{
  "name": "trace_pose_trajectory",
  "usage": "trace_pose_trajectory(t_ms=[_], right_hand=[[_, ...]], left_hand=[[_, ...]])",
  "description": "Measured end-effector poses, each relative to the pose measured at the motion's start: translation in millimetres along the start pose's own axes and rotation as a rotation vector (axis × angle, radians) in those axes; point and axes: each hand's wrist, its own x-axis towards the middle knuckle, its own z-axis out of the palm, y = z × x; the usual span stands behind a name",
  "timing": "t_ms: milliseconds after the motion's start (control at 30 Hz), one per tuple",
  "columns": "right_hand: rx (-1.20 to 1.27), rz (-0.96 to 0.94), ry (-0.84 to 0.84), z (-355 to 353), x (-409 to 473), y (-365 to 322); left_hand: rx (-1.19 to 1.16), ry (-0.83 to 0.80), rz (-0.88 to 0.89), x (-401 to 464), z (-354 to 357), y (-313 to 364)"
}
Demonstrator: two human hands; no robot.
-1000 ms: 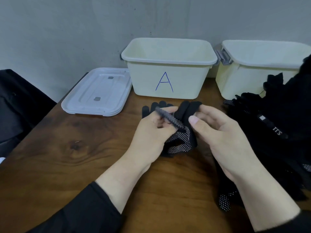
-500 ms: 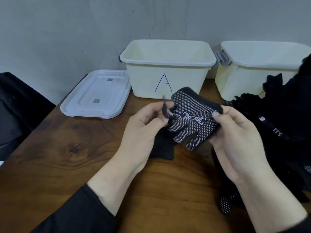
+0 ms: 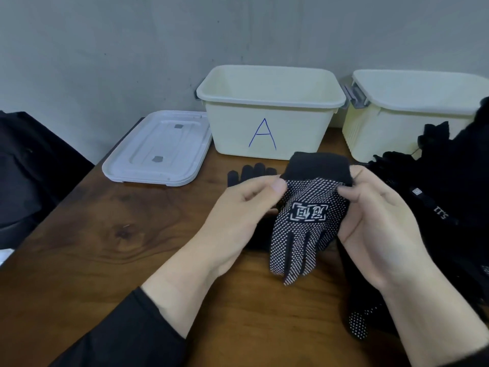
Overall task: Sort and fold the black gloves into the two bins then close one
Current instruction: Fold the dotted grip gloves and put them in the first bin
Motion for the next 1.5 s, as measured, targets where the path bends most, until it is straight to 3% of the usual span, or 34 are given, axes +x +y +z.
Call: trace_pose_trajectory(t_ms=[133, 233, 367, 467, 533, 567, 733, 833, 933, 1033, 1233, 1333, 1500], right_hand=[[-0.072, 0.0, -0.011, 1.2, -3.2, -5.5], [-0.224, -0.006, 0.044, -4.2, -9.8, -22.3], [-0.544, -0.012, -0.066, -12.5, -20.3, -37.1], [-0.64, -0.068, 0.046, -14.9, -21.6, -46.8], [-0.646, -0.042, 0.009, -10.1, -22.3, -56.2], [-0.68, -0.036, -0.041, -7.9, -20.9, -61.6], [-1.066, -0.129, -0.139, 11.5, -1.2, -91.8], [-1.22, -0.255, -0.074, 22.9, 15.8, -107.3], [-1.522, -0.419, -0.049, 39.4, 26.5, -121.0], [-1.511, -0.366, -0.019, 53.2, 35.4, -131.3], [-1.46, -0.198, -0.067, 73.4, 50.9, -121.5], [-1.373, -0.167, -0.049, 82.0, 63.6, -111.2], [-1.275, -0.494, 0.042, 93.6, 72.9, -104.8]], left_hand=[[0.084, 0.016, 0.003, -3.3, -0.2, 3.4], [0.305, -0.105, 0.004, -9.4, 4.1, 4.2], [0.371, -0.231, 0.004, -13.6, 9.1, 7.8], [0.339, -0.007, 0.07, -8.8, -11.0, 17.7], [0.337, 0.208, 0.095, -4.9, -38.3, 17.1], [0.431, 0.236, 0.092, -4.4, -52.9, 13.2], [0.999, -0.114, -0.015, -13.2, -80.6, -9.7], [1.144, -0.173, -0.079, -12.4, -74.7, -13.1], [1.173, -0.167, -0.062, -14.4, -72.1, -13.7], [1.114, -0.161, -0.048, -20.0, -74.0, -14.6], [0.711, 0.344, 0.032, -20.4, -87.9, -7.3], [0.632, 0.431, 0.004, -18.3, -90.0, -7.0], [0.647, 0.433, -0.019, -17.3, -90.5, -7.7]])
